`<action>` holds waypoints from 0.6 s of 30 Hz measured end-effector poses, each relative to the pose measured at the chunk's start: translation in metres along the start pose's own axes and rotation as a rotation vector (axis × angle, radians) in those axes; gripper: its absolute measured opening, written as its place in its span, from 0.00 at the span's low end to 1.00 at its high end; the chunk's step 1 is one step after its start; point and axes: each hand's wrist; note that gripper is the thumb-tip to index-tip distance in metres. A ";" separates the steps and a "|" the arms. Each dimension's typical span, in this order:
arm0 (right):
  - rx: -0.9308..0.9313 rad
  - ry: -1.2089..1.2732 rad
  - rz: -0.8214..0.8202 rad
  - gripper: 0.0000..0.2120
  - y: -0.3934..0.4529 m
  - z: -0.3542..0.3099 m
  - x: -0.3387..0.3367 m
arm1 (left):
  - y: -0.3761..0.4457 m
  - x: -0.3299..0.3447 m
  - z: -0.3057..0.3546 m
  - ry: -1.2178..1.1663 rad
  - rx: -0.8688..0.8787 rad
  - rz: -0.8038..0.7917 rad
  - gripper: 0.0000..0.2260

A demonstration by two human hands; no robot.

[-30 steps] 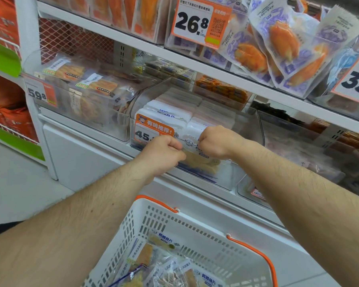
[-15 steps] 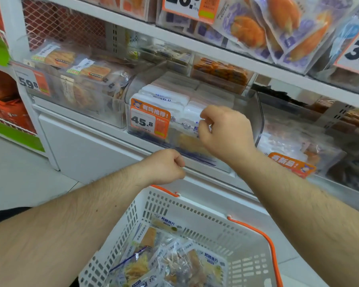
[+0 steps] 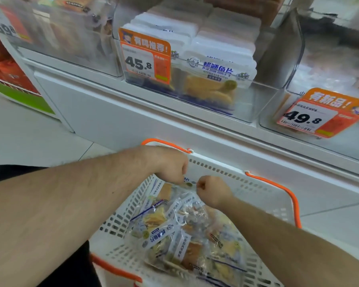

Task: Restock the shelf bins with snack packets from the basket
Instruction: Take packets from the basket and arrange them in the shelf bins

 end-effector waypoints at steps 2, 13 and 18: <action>0.045 -0.019 -0.113 0.05 0.008 0.012 0.028 | 0.010 0.002 -0.003 0.028 -0.019 -0.039 0.03; 0.087 -0.056 -0.238 0.08 0.024 0.019 0.092 | 0.030 -0.001 -0.003 0.076 -0.058 -0.114 0.07; 0.068 -0.051 -0.239 0.09 0.022 0.020 0.098 | 0.029 -0.001 0.000 0.082 -0.068 -0.127 0.07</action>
Point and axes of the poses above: each hand's wrist, its own y-axis towards the middle knuckle, its own x-axis out of the palm, z = x × y, and after that the axes turned 10 degrees about -z, right-handed
